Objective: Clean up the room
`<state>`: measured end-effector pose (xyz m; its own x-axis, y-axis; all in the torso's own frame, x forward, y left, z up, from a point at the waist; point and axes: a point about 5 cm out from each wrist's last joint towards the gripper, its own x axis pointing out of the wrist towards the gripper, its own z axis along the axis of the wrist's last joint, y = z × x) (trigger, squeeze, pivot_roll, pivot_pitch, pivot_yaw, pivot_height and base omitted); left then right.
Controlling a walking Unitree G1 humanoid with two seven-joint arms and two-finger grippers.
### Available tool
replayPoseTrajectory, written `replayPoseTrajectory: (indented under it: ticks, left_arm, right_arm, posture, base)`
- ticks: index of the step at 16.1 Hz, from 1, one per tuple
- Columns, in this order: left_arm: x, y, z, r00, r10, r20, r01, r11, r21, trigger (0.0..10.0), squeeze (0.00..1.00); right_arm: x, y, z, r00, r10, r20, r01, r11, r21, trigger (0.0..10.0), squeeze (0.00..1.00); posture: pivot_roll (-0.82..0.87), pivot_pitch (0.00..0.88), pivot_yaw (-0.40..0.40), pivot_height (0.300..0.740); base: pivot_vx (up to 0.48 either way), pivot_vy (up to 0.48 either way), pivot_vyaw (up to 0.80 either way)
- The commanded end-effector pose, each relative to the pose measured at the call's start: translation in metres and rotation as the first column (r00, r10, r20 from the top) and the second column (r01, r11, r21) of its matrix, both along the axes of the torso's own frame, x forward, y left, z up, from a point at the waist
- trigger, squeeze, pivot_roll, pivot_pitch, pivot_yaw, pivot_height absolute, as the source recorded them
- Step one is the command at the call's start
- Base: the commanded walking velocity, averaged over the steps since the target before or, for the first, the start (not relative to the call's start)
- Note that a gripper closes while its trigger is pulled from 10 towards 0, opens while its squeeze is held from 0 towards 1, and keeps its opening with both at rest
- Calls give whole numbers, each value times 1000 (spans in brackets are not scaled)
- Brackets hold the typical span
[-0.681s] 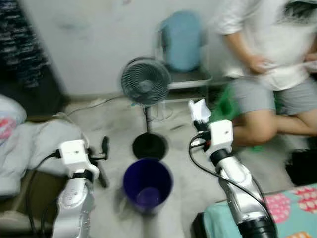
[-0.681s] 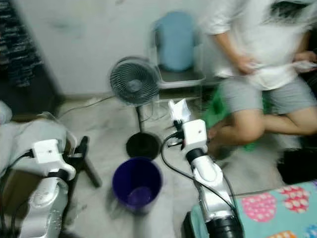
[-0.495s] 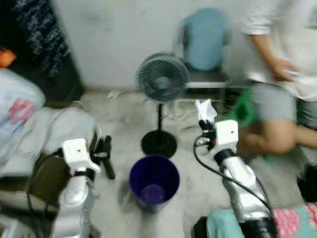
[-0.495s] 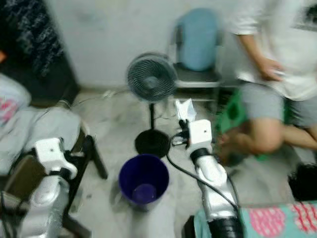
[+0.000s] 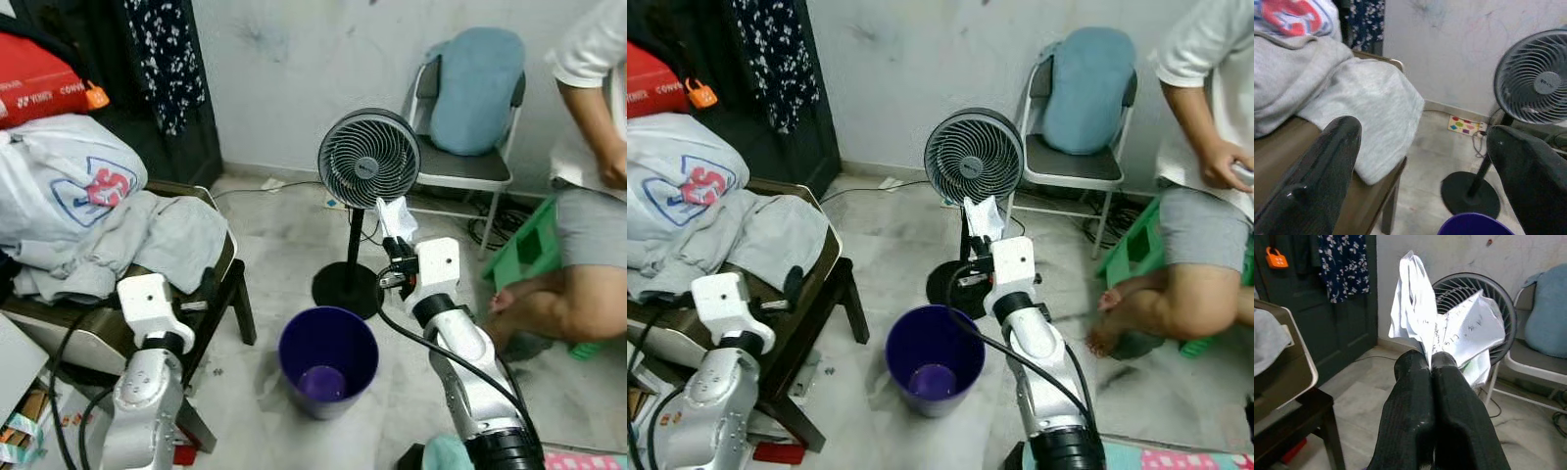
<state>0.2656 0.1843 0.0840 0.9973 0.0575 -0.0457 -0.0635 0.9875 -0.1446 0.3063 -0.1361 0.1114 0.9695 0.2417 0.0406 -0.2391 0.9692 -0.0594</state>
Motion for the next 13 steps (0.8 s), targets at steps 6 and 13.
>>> replayPoseTrajectory:
  ticks: [6,13]
  left_arm:
    - [3,-1,4,1000,-16,18,16,1000,1,10000,0]
    - [3,-4,7,998,-48,37,48,999,-12,10000,0]
  right_arm:
    - [1,-2,0,1000,-18,-3,18,1000,-4,10000,0]
    - [2,-3,-1,1000,-30,-6,30,1000,-7,10000,0]
  posture:
    - [-136,0,-18,740]
    - [-138,0,-15,740]
  base:
    - [0,0,400]
    - [0,0,0]
